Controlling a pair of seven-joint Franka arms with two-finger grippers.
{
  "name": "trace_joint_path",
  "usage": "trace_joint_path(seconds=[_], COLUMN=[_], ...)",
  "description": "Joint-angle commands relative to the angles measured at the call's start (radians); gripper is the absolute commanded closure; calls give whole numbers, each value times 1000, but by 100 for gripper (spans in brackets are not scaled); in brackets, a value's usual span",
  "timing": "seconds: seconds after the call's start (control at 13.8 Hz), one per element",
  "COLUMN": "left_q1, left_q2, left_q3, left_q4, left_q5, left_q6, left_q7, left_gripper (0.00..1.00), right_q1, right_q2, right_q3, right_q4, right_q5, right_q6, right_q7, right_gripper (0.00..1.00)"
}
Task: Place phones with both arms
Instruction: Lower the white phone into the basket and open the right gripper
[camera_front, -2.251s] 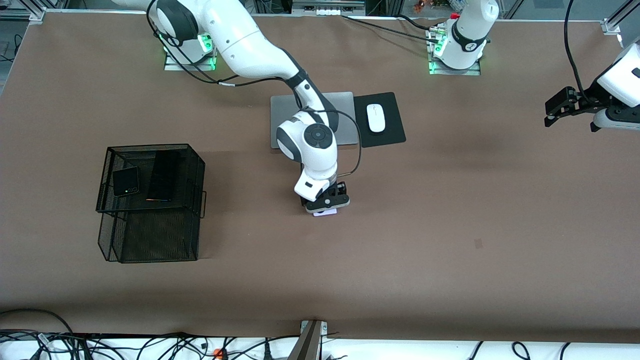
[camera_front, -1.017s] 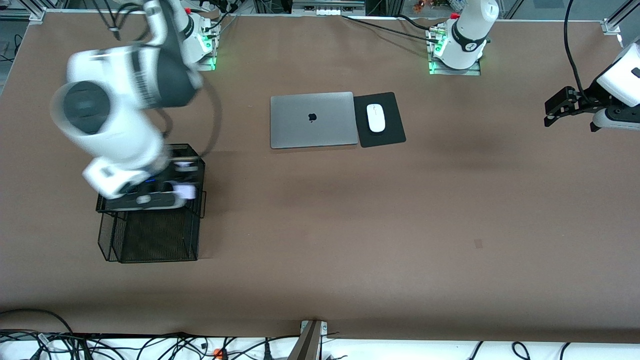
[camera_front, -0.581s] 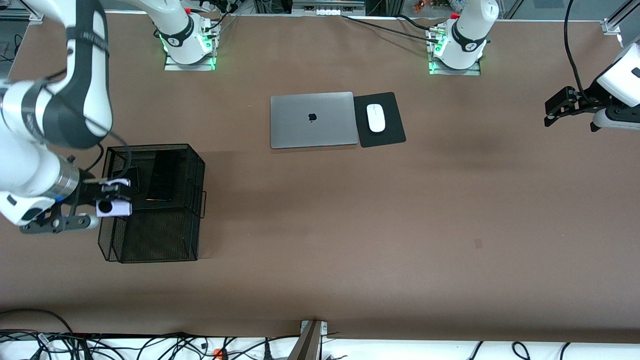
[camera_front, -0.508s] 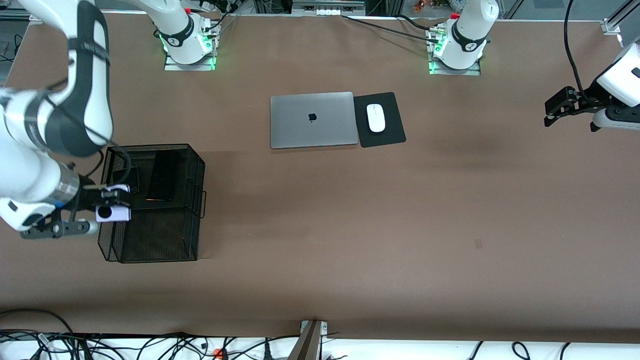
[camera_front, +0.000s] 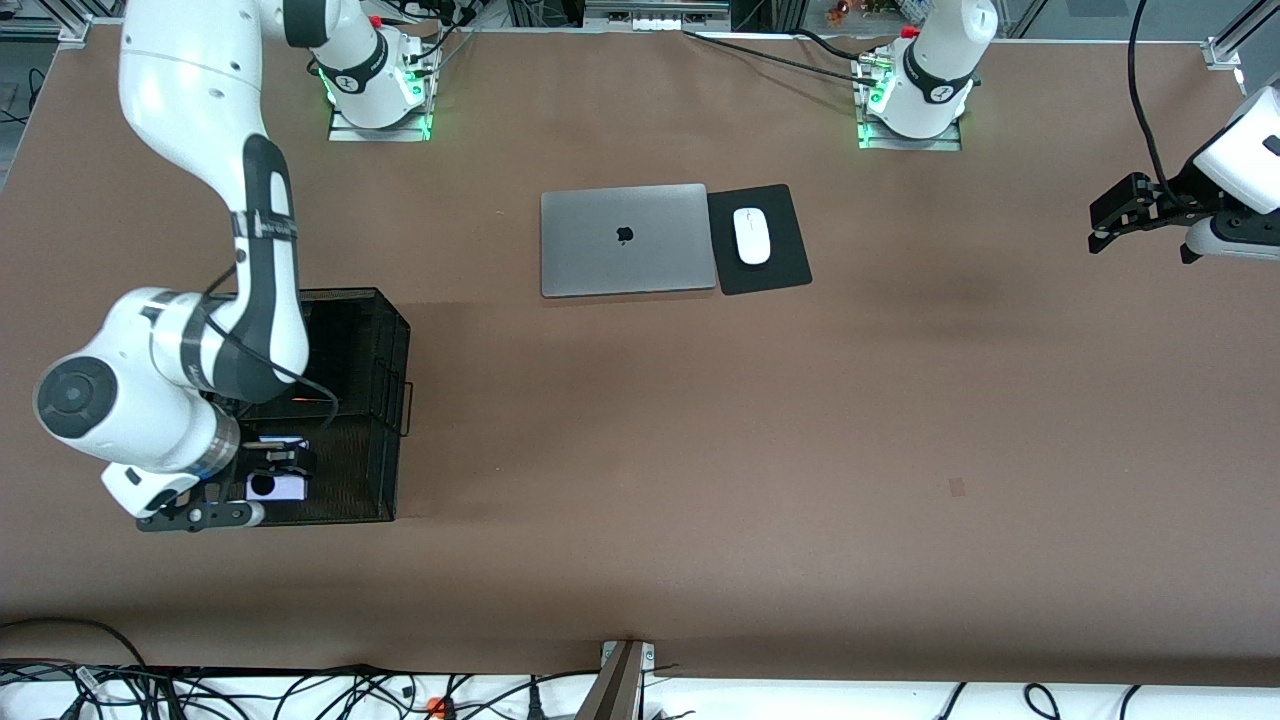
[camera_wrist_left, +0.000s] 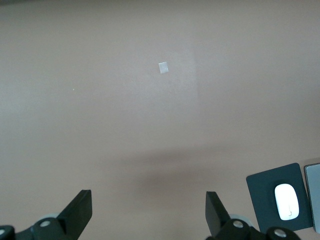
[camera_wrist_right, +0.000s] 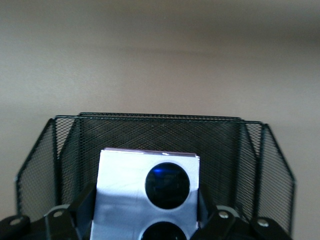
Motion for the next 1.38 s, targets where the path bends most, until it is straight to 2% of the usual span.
trace_joint_path(seconds=[0.0, 0.22, 0.29, 0.36, 0.44, 0.51, 0.87, 1.02, 1.16, 1.31], left_q1=[2, 0, 2, 2, 2, 2, 2, 2, 2, 2], left_q2=[10, 10, 10, 10, 10, 10, 10, 10, 10, 10], left_q3=[0, 0, 0, 0, 0, 0, 0, 0, 0, 0], left_q4=[27, 27, 27, 27, 27, 27, 27, 27, 27, 27], left_q5=[-15, -15, -15, -15, -15, -15, -15, -15, -15, -16], left_q6=[-23, -23, -23, -23, -23, -23, -24, -23, -24, -24], left_q7=[9, 7, 9, 7, 9, 9, 9, 7, 7, 9], left_gripper=[0, 0, 0, 0, 0, 0, 0, 0, 0, 0], right_q1=[-19, -18, -18, -19, -19, -21, -8, -8, -8, -10], right_q2=[24, 38, 47, 53, 61, 61, 1, -60, -144, -238], right_q3=[5, 6, 6, 6, 6, 6, -15, -20, -26, -20], right_q4=[3, -29, -30, -30, -30, -28, -16, -16, -28, -48], right_q5=[57, 61, 66, 87, 101, 106, 97, 89, 34, -64], right_q6=[2, 14, 17, 23, 26, 26, 2, -85, -182, -289], right_q7=[-42, -33, -26, -26, -26, -26, -32, -29, -26, 19], right_gripper=[100, 100, 97, 69, 6, 0, 0, 0, 0, 0])
